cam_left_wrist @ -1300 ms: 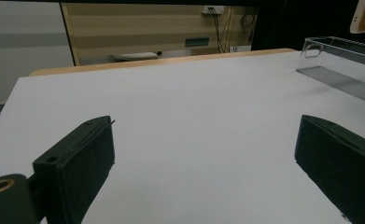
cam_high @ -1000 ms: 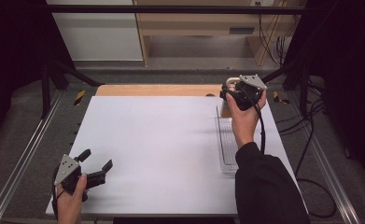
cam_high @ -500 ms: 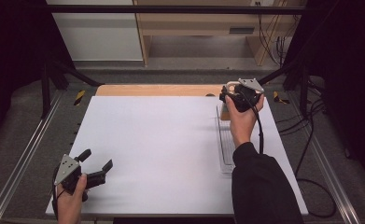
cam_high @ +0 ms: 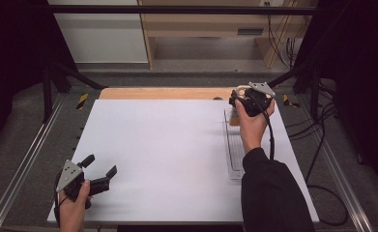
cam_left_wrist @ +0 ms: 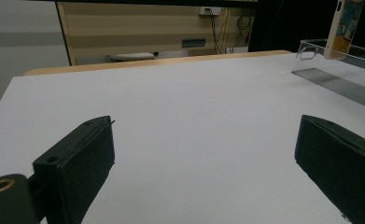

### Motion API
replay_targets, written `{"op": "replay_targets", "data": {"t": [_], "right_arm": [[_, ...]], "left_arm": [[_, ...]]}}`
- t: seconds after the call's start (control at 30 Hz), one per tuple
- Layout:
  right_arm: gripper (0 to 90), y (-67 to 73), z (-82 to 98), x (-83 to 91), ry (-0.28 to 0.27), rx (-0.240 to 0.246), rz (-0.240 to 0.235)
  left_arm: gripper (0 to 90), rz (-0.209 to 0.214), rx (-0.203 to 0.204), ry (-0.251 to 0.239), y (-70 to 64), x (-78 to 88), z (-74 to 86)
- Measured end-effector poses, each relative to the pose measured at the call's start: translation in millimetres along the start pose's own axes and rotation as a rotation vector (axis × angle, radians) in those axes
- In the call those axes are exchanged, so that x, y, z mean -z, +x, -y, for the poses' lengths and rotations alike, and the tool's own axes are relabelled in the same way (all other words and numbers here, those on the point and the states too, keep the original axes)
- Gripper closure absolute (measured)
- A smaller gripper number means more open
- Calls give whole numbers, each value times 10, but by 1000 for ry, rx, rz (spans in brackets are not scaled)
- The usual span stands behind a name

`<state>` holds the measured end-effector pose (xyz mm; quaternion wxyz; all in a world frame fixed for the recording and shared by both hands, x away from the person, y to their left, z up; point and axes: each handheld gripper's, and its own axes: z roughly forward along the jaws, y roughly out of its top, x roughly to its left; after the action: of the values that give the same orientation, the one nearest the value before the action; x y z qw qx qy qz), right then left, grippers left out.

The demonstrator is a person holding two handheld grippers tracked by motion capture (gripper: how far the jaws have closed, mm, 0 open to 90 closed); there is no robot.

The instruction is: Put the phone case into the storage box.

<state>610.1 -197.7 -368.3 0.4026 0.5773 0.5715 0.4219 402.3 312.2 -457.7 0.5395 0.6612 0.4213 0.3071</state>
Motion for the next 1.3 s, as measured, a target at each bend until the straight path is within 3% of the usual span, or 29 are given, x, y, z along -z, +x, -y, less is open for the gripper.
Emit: {"op": "replay_targets", "data": {"t": [0.17,1.3], "right_arm": [[108,-28,5,-14,3,-19,-3],[107,-5,151,-165,15,-21,11]], "left_arm": [[45,1,0,-1,-3,-3,1],[43,3,0,-11,0,5,-5]]}}
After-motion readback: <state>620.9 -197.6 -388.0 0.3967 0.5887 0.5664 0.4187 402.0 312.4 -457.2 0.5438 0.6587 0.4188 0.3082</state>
